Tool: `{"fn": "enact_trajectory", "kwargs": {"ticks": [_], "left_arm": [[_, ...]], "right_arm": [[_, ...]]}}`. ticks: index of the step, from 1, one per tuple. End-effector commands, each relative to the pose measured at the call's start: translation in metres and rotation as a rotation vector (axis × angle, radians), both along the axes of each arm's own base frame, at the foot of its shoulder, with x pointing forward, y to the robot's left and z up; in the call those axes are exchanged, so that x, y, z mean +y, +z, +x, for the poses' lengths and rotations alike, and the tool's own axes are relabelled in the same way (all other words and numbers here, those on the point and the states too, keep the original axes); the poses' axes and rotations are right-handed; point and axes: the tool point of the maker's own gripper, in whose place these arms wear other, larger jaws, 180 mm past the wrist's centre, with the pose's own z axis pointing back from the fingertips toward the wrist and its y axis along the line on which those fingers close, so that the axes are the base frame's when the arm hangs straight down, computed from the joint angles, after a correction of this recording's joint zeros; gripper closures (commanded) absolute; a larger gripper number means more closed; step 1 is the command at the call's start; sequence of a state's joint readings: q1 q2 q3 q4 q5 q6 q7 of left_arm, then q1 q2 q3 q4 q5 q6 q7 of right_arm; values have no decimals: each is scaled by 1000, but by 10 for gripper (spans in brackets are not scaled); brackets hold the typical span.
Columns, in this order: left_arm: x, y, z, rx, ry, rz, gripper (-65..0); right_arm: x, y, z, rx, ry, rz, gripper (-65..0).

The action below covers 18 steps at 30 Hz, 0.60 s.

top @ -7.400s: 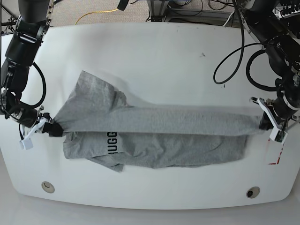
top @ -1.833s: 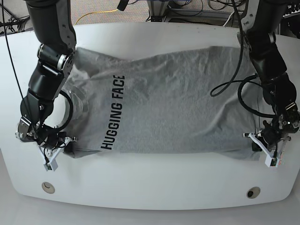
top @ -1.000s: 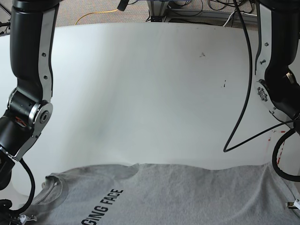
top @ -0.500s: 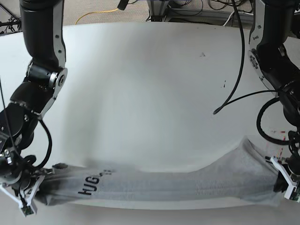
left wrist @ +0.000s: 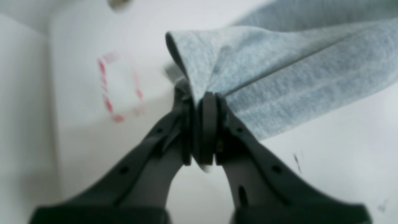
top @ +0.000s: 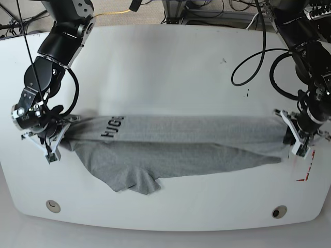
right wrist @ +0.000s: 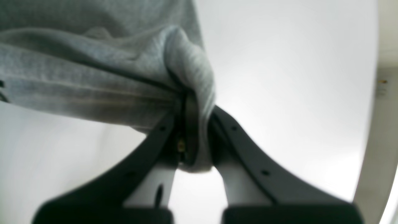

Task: Fold the T-shirt properly
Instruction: 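Lift the hem with both grippers and fold it over toward the collar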

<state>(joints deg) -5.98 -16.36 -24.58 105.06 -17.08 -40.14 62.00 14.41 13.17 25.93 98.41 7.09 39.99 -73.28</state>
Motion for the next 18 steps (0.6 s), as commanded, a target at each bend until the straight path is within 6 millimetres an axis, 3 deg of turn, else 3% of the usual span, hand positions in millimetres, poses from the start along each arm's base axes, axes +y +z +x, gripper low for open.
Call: {"fn": "enact_trajectory", "kwargs": {"ticks": [1, 4, 10, 14, 18], "left_arm": [[0, 2, -4, -25, -11, 1, 0], [-2, -25, -29, 32, -21, -17, 0], [10, -55, -66, 113, 18, -30, 0], [19, -71, -91, 175, 46, -25, 0], [25, -79, -103, 208, 63, -21, 0]], "right_arm": [[-19, 9, -5, -32, -50, -16, 0], [-24, -14, -29, 15, -97, 28, 0], [-26, -37, -60, 71, -119, 81, 0], [-28, -48, -88, 98, -137, 98, 0], [-22, -59, -102, 126, -129, 127, 0]]}}
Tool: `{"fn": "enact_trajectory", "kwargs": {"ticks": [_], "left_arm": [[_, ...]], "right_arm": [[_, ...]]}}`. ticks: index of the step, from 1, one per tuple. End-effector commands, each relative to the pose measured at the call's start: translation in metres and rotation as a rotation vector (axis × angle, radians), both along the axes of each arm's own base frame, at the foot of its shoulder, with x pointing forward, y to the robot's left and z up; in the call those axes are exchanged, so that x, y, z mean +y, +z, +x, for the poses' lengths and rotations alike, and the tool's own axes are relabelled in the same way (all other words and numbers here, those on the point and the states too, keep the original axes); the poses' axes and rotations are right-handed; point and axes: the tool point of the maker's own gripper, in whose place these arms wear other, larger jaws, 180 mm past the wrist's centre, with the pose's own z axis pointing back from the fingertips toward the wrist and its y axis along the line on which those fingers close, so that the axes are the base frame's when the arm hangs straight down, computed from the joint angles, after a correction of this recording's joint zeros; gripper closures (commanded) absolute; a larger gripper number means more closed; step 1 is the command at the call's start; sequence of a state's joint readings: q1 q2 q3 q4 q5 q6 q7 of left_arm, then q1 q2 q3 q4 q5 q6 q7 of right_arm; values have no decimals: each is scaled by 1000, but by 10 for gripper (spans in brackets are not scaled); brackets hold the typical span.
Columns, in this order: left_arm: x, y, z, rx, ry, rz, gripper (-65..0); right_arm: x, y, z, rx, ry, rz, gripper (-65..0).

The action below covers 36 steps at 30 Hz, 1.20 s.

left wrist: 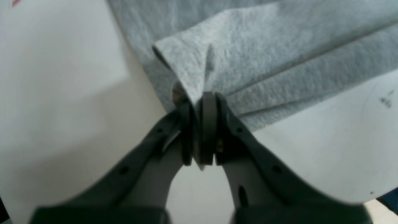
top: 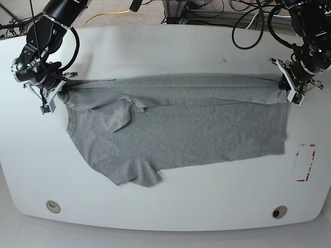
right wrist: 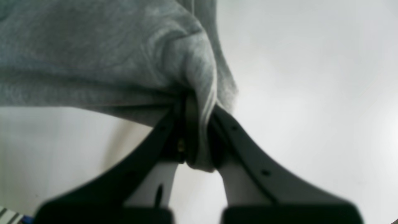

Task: Fold the T-shirt properly
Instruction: 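Lift the hem with both grippers and fold it over toward the collar, then release the hem and adjust the folded edge with both grippers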

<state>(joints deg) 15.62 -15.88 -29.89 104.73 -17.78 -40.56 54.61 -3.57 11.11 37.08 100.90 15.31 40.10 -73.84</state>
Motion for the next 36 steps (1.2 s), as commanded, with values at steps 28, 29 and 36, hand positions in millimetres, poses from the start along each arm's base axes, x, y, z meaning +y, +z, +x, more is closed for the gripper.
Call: {"fn": "enact_trajectory", "kwargs": {"ticks": [28, 29, 36], "left_arm": [[56, 35, -19, 11, 123, 95, -497], [54, 35, -18, 14, 120, 83, -497], [20, 15, -19, 42, 94, 2, -396]], "right_arm": [[-25, 38, -42, -57, -27, -140, -482], [-24, 41, -40, -68, -22, -137, -482], [5, 45, -27, -155, 19, 11, -482]]}}
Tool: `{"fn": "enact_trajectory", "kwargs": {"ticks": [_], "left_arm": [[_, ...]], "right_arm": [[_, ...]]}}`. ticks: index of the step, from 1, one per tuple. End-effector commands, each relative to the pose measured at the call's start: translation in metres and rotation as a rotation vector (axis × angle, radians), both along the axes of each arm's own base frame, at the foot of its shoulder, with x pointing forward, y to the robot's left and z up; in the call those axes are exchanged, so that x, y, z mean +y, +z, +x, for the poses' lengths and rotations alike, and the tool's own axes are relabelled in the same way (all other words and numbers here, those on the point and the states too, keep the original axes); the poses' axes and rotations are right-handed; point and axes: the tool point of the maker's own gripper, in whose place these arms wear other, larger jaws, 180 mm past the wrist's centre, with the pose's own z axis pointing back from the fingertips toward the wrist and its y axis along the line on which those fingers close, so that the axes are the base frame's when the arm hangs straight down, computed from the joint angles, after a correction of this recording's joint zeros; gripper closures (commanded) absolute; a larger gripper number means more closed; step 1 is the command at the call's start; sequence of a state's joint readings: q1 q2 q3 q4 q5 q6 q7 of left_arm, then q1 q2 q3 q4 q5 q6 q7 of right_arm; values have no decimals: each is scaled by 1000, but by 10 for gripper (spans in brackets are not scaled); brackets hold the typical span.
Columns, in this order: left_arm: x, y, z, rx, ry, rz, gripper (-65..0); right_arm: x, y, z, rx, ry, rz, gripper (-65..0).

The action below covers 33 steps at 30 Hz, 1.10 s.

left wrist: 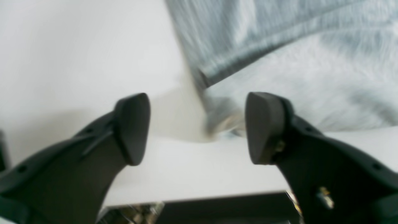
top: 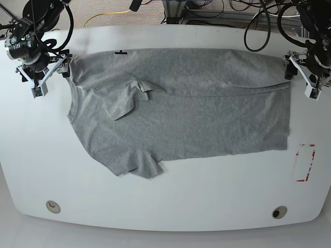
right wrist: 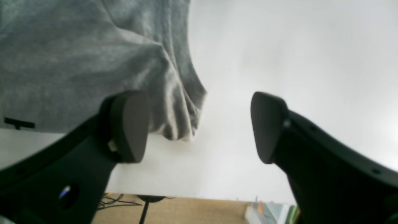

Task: Fold the T-shirt properly
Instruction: 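Release the hem and adjust the folded edge with both grippers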

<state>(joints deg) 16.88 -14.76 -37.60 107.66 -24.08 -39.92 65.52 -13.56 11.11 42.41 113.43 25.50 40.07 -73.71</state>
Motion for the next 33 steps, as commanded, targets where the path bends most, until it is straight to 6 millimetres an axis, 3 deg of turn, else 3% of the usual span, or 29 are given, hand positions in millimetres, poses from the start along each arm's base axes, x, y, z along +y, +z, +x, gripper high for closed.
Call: {"fn": "enact_trajectory", "kwargs": {"ticks": [1, 9, 12, 17, 22, 25, 29, 33], "left_arm": [[-8, 6, 9, -25, -40, 13, -388], [17, 11, -7, -16, 31, 54, -389], [21, 16, -3, -34, 45, 57, -389], [-5, 19, 13, -58, -13, -28, -389], [-48, 9, 25, -49, -127, -102, -389], [-61, 8, 30, -73, -140, -129, -388], [-52, 3, 30, -70, -120, -84, -388], [-29, -24, 18, 24, -66, -38, -388]], "right_arm": [[9, 8, 8, -52, 11, 34, -482], [27, -3, 11, -28, -7, 106, -482], [35, -7, 11, -29, -11, 133, -482], [61, -9, 21, -23, 69, 157, -480], [66, -9, 24, -29, 78, 166, -480], [67, -15, 28, -22, 73, 192, -480], [66, -32, 34, 17, 55, 244, -480], [60, -48, 33, 42, 33, 281, -480]]}}
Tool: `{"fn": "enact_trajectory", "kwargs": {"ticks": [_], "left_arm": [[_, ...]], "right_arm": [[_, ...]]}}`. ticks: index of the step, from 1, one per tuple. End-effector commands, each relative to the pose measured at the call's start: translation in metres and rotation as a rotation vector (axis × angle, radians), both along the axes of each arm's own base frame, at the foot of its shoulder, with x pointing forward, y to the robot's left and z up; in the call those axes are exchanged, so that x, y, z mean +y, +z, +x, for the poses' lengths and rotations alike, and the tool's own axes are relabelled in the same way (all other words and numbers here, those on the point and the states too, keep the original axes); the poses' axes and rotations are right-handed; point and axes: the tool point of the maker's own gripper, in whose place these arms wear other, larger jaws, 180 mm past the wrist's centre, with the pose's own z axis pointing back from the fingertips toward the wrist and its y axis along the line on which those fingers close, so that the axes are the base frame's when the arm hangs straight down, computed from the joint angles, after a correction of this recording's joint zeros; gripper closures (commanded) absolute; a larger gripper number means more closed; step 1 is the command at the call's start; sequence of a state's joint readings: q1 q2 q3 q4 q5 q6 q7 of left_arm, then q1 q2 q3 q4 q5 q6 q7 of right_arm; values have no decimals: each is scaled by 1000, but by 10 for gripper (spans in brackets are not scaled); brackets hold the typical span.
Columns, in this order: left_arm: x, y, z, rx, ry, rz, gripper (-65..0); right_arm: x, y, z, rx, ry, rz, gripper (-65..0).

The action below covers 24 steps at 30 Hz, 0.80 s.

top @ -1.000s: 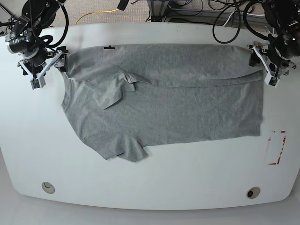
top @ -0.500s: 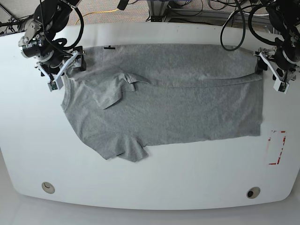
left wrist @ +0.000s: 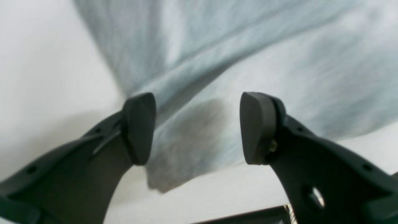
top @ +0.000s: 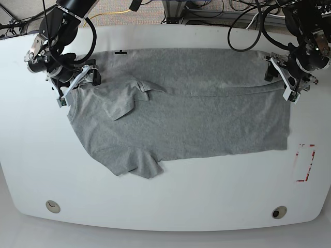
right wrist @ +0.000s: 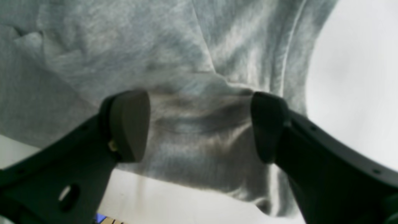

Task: Fold the T-shirt properly
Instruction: 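Release the hem and adjust the folded edge with both grippers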

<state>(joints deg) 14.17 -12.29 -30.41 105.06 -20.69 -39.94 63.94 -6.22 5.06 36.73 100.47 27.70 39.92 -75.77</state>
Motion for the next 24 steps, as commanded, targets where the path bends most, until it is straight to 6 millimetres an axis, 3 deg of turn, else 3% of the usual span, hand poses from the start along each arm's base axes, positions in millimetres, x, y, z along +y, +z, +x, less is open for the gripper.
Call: {"fn": "enact_trajectory", "kwargs": {"ticks": [1, 8, 16, 24], "left_arm": [[15, -10, -1, 22, 26, 18, -388], [46, -34, -12, 91, 57, 26, -388], [62, -46, -21, 139, 78, 25, -388], [65, -41, -50, 178, 37, 82, -388]], "right_arm": [[-10, -1, 5, -28, -18, 10, -480], [-18, -16, -2, 8, -35, 30, -460], [-19, -25, -21, 50, -35, 25, -230], [-20, -19, -50, 67, -10, -31, -233]]}}
